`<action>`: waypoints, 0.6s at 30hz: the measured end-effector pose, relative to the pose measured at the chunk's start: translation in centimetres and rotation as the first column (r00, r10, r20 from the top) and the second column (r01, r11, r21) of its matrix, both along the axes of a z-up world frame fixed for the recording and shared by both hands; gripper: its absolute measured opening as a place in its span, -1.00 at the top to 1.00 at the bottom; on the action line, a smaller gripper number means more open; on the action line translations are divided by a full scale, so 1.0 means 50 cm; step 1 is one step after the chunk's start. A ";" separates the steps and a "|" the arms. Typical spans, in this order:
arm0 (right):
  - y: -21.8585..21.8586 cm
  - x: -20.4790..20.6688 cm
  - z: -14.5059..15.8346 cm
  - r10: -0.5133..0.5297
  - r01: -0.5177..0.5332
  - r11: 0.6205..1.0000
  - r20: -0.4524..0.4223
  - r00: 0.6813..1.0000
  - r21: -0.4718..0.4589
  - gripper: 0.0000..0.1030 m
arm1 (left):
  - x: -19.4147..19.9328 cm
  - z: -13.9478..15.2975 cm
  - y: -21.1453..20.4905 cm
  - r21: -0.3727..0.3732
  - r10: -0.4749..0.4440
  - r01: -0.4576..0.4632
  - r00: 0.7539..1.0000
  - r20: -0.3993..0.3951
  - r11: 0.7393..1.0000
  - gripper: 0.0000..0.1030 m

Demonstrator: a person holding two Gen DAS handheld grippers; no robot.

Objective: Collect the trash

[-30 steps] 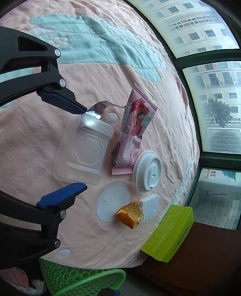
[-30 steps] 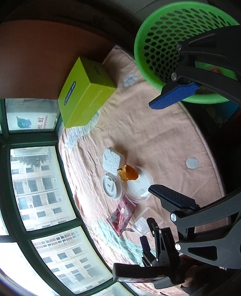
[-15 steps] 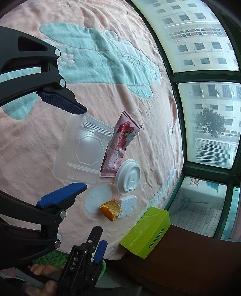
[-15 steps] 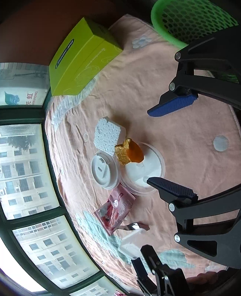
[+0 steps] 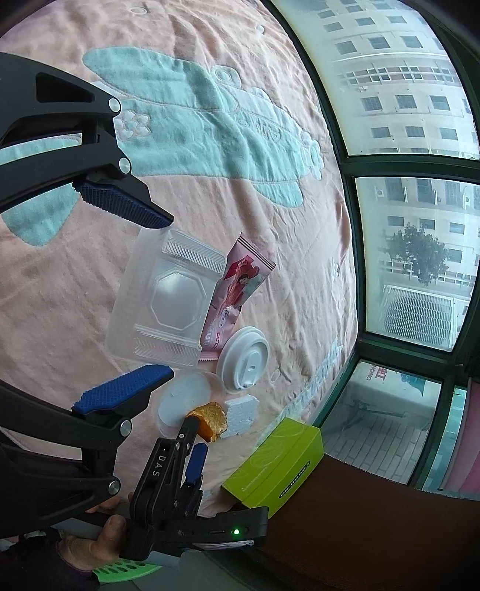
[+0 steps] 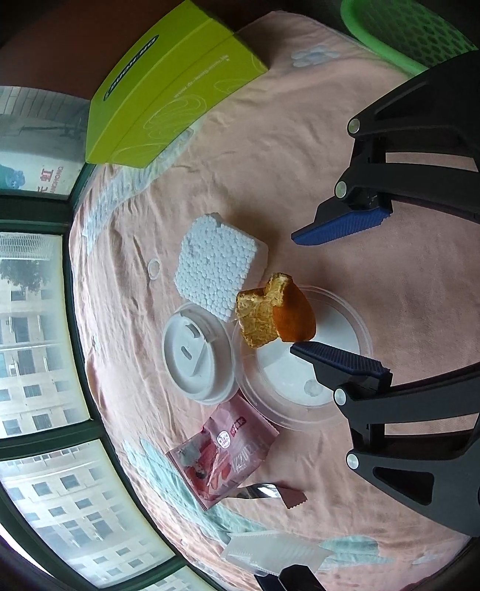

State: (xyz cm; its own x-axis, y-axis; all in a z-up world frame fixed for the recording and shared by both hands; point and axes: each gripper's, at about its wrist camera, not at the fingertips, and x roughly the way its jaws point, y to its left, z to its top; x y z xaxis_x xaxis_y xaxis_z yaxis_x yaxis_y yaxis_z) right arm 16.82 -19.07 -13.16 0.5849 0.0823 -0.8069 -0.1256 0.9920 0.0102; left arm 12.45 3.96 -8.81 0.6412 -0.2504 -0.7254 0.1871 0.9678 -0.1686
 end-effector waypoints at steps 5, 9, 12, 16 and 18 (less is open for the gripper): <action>0.015 0.004 0.000 0.027 -0.027 0.999 0.023 0.999 -0.033 0.11 | 0.001 0.000 0.002 -0.002 0.007 -0.007 1.000 -0.002 1.000 -0.42; 0.018 -0.001 0.006 0.030 -0.029 0.999 0.040 0.999 -0.026 0.30 | 0.002 -0.002 0.002 -0.003 0.012 -0.012 1.000 -0.005 1.000 -0.42; 0.017 -0.004 0.013 0.026 -0.025 1.000 0.049 0.998 -0.011 0.36 | 0.002 -0.003 0.002 -0.002 0.013 -0.013 1.000 -0.008 1.000 -0.42; 0.006 -0.014 0.028 0.010 -0.012 0.999 0.057 0.998 0.041 0.43 | -0.001 0.001 -0.001 -0.006 0.014 -0.014 1.000 -0.004 1.000 -0.42; 0.002 -0.021 0.039 0.003 -0.007 0.998 0.066 0.998 0.055 0.44 | -0.001 0.001 0.001 -0.007 0.014 -0.014 1.000 -0.006 1.000 -0.42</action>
